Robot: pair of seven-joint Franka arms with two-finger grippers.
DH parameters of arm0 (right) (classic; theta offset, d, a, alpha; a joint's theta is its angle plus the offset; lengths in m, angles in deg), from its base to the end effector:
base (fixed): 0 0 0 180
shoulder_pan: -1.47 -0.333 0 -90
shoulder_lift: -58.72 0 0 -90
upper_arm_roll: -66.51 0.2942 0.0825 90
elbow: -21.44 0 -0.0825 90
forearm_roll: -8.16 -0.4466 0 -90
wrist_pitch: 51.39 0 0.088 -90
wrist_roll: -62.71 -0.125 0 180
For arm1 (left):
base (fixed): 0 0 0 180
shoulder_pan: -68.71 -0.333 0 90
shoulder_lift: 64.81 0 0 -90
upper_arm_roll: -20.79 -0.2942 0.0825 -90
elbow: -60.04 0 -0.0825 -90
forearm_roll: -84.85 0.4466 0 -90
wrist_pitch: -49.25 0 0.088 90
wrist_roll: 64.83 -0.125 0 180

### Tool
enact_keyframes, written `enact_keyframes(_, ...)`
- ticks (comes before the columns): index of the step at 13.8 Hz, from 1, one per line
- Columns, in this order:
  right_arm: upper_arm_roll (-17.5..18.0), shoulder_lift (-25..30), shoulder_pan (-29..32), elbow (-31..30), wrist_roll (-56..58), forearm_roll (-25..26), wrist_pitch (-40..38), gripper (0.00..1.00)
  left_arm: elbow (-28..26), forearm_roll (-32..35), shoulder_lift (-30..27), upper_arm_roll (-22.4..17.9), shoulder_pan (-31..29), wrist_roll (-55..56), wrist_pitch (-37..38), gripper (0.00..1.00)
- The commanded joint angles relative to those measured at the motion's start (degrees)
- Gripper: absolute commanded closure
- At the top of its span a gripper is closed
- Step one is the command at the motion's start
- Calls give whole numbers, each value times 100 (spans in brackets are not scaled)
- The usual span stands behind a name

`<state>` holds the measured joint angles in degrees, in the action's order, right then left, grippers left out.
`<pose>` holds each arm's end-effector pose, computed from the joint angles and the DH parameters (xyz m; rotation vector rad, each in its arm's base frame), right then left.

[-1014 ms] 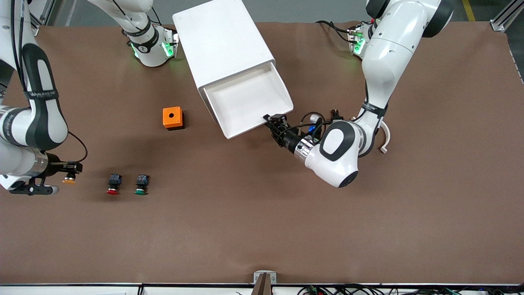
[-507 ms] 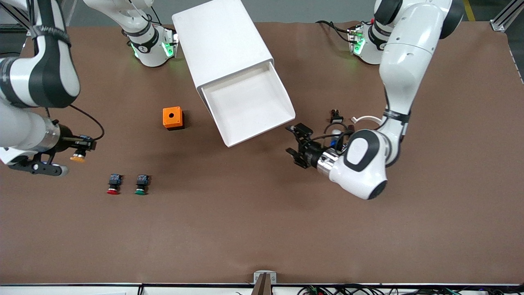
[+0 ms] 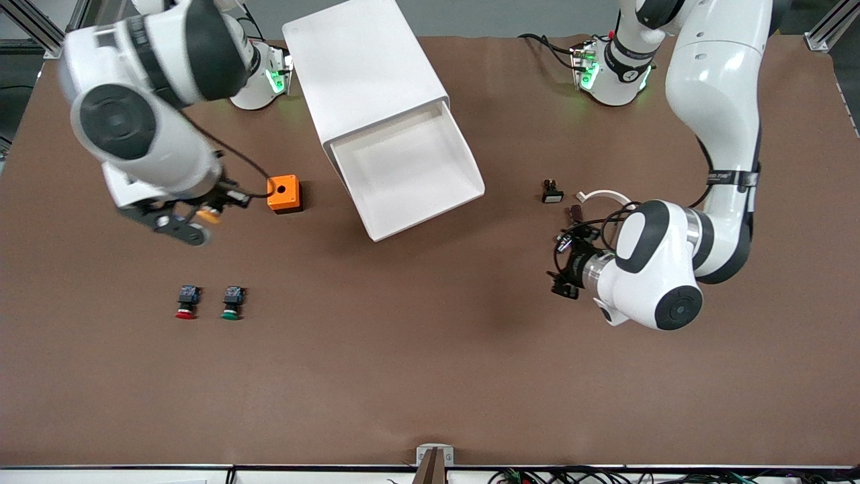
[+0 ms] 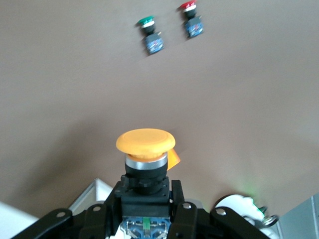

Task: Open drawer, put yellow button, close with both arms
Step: 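Carry the yellow button over the drawer with the right gripper while the left gripper withdraws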

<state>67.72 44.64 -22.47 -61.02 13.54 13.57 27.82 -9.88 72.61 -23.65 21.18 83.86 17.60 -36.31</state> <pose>0.5958 0.2639 0.4844 2.8114 -0.6031 -0.2708 0.6950 -0.2212 0.2688 -2.3728 -1.6232 0.6684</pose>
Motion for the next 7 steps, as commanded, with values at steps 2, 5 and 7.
enact_keyframes(2,-86,-104,-654,291,-1504,-688,233,91,-56,1187,-65,-337,-91,-1438,-382,0)
enact_keyframes(5,-86,-139,-918,283,-2516,-1024,752,90,-118,1215,76,-409,-301,-1905,-699,0)
enact_keyframes(7,-86,-200,-1067,266,-3175,-1392,1103,90,-118,1215,155,-400,-337,-2326,-796,0)
